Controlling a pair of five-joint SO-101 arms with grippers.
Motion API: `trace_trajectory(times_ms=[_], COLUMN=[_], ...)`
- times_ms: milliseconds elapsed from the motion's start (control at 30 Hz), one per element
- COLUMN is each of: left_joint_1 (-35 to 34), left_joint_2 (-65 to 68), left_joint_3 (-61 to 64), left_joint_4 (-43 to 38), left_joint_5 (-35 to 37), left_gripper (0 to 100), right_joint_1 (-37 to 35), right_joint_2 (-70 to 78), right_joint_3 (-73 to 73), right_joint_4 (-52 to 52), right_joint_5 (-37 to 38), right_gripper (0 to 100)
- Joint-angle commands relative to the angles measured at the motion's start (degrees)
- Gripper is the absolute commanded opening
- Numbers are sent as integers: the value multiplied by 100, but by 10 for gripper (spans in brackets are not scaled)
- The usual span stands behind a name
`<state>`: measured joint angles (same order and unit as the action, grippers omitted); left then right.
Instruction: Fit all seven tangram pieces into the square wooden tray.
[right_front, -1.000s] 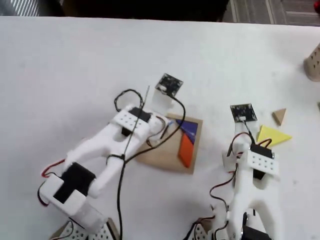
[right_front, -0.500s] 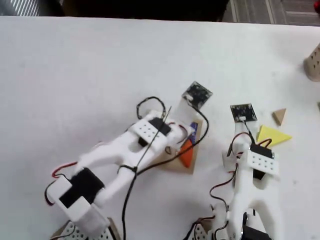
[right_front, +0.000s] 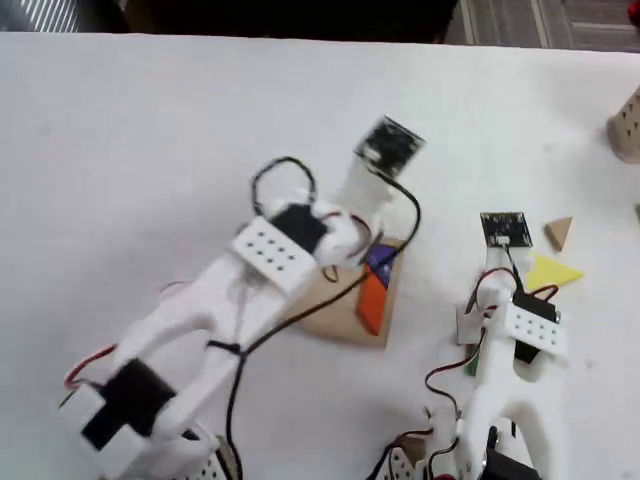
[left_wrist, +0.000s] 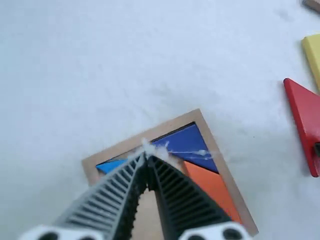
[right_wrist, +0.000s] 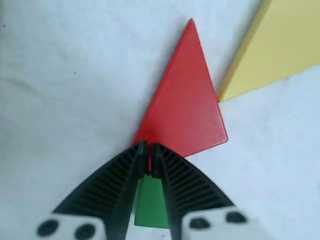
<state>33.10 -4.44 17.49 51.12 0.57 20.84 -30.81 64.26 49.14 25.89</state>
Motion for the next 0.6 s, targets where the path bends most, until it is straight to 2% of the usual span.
trace_trajectory(times_ms=[0,100,200,333,433,567], left_joint_1=[-347,-725,-1279,-1965,-2105,-2132], left_joint_2=[-1174,-1569,-1780,-1833,-1842,-1842], left_joint_3=[-308,-229,378,1925,2936,3226], left_joint_4=[853,1459,1495,378,-545,-967], left_joint_5=[9,9,9,9,0,9], left_gripper=[27,28,28,28,71,145], right_joint_1=[75,40,-40,-514,-927,-1640], right_joint_2=[4,4,-4,-4,4,48], right_joint_3=[-255,-413,-721,-1398,-2145,-2884], right_joint_4=[-40,136,453,1402,2229,2976], right_joint_5=[-79,-79,-79,-35,-35,-79], right_gripper=[21,22,23,112,183,211])
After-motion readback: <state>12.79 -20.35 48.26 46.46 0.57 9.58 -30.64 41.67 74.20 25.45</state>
